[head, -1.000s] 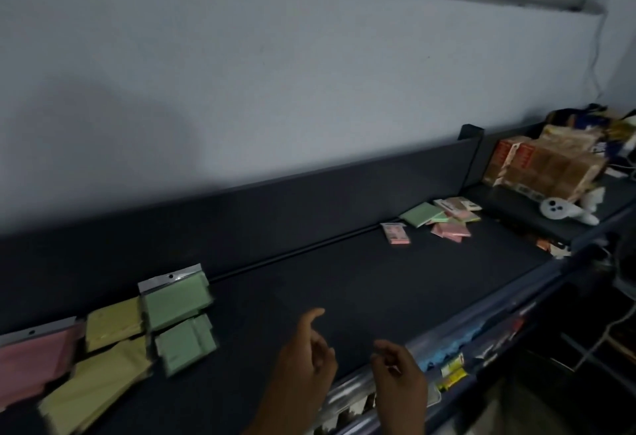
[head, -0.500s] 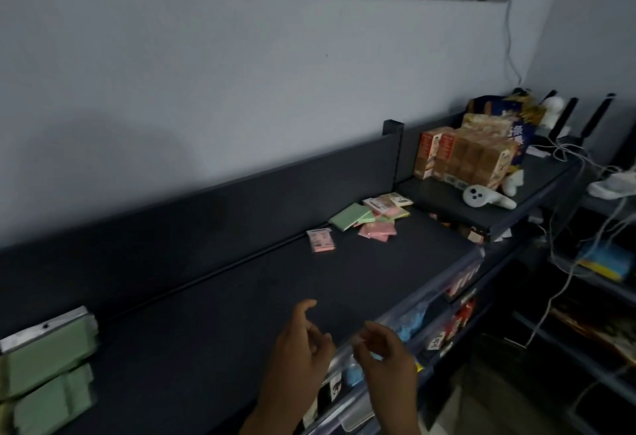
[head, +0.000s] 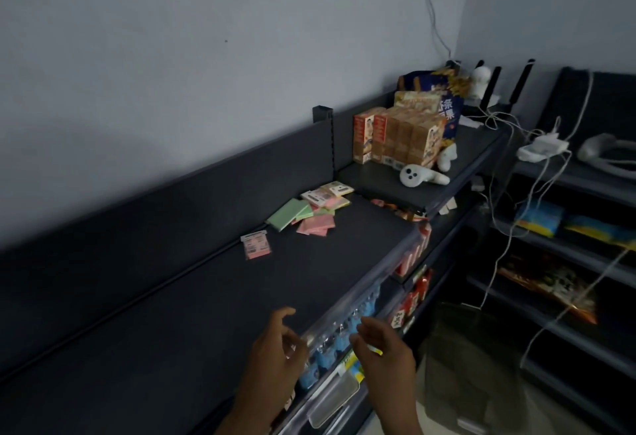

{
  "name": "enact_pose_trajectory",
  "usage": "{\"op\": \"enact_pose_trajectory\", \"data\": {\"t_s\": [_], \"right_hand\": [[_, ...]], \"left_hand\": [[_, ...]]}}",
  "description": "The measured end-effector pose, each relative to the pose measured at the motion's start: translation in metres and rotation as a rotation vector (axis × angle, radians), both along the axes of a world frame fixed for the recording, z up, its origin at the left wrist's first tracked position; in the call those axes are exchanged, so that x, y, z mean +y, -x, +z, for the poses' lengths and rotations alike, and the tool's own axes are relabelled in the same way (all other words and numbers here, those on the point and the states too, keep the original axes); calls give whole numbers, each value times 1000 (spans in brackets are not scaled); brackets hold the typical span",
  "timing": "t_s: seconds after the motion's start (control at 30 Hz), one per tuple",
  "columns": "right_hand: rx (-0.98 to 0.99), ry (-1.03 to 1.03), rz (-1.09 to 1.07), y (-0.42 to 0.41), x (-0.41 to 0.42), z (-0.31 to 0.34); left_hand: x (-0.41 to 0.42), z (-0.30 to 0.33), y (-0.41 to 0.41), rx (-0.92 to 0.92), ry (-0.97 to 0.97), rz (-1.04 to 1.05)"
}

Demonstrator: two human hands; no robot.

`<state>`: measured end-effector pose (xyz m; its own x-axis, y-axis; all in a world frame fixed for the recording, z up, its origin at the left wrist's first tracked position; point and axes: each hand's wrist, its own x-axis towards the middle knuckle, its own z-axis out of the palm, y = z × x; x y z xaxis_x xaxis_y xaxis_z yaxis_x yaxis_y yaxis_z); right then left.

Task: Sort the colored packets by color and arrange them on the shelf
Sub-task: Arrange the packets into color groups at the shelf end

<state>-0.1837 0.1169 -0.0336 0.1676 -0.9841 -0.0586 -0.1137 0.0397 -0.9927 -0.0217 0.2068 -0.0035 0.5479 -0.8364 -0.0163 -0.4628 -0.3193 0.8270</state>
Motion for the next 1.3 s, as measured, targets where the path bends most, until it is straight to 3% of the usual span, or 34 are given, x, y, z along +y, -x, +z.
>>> {"op": "enact_pose_trajectory", "data": {"t_s": [0.47,0.6,0.8,1.17,1.3], "right_hand": [[61,3,13,-65,-95,20],[56,42,22,-92,-119,28],[72,-4,-14,-109,-145,20],[95,-108,46,-121,-203,11],[78,-144,90,-124,-228,8]], "left_hand": [[-105,16,-64,-56,73,-17],[-131,9,-93,-219,106,-40],[-173,-4,-129,-424,-97,-94],[-244,-3,-140,-497,-415,-105],[-253,-9,-139,-443,-519,-75]]}}
